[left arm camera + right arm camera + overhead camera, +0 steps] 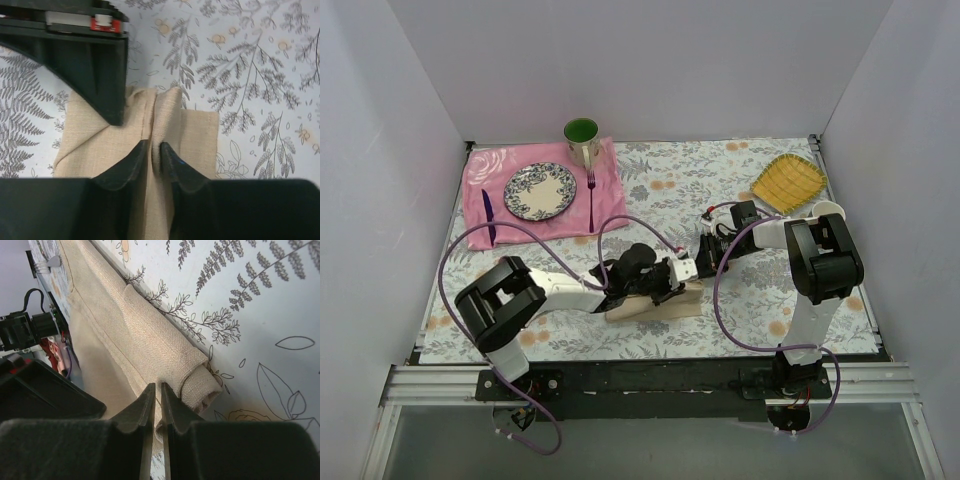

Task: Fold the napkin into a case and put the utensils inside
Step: Pick up the 2/3-rectangle-folded napkin from the center of the board.

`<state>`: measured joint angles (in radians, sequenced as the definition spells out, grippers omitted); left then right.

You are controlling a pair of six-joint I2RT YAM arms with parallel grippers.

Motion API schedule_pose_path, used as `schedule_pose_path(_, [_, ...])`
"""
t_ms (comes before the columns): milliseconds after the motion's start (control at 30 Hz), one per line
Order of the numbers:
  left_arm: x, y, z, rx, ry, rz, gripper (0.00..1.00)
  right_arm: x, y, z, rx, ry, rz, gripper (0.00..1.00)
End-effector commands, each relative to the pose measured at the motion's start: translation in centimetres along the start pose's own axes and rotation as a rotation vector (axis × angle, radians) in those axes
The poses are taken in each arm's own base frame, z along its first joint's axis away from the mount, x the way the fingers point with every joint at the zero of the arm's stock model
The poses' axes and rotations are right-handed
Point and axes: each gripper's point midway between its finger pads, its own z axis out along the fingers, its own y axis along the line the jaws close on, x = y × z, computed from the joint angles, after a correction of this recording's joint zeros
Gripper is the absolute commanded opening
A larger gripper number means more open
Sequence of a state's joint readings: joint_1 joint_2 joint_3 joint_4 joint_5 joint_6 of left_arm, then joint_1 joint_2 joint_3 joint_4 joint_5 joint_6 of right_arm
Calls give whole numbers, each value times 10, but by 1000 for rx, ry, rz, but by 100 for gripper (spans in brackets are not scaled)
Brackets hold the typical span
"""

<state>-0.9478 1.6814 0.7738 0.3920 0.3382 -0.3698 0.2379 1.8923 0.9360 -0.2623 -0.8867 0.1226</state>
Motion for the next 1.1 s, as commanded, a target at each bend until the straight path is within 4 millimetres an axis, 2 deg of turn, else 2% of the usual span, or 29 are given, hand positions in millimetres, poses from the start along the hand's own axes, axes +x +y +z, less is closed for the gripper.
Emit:
schedule_pose_path(0, [6, -23, -1, 35, 20, 118, 25, 1, -25, 5, 100, 13, -35, 18])
schedule_pose_path(133, [10, -38, 6, 38, 36, 206, 33, 2, -26, 6, 101, 14, -34, 18])
schedule_pose_path(167, [11, -47, 9, 48, 39, 233, 34, 2, -26, 5, 102, 15, -31, 18])
schedule_pose_path(267, [21, -50, 18, 24, 77, 296, 34, 1, -25, 5, 101, 14, -32, 18])
schedule_pose_path(300, [30, -51, 20, 27, 107, 300, 34, 2, -26, 5, 102, 16, -33, 18])
schedule_pose_path(367, [32, -52, 25, 38, 123, 297, 38, 1, -26, 5, 102, 15, -35, 18])
schedule_pose_path(400, [41, -54, 26, 48, 153, 288, 38, 2, -26, 5, 102, 16, -32, 18])
schedule_pose_path(467, [44, -53, 27, 51, 165, 289, 37, 2, -26, 6, 102, 17, -35, 18])
schedule_pose_path(533, [55, -52, 30, 48, 207, 284, 34, 2, -27, 6, 103, 17, -35, 18])
schedule_pose_path(633, [67, -48, 33, 28, 248, 282, 24, 3, -27, 6, 103, 17, -32, 18])
schedule_pose_path(733, [70, -48, 31, 23, 253, 280, 9, 3, -28, 6, 105, 18, -29, 18])
schedule_pose_path(833, [58, -45, 26, 8, 215, 254, 1, 2, -28, 6, 105, 17, -33, 18])
schedule_pose_path(967, [23, -39, 16, -7, 119, 177, 0, 2, -28, 6, 105, 18, -35, 18])
schedule_pose_path(1033, [9, -42, 13, 32, 78, 104, 0, 2, -28, 6, 106, 18, -37, 18])
schedule_pose_path(1067, [5, -36, 10, 28, 67, 70, 0, 1, -28, 6, 106, 17, -38, 18])
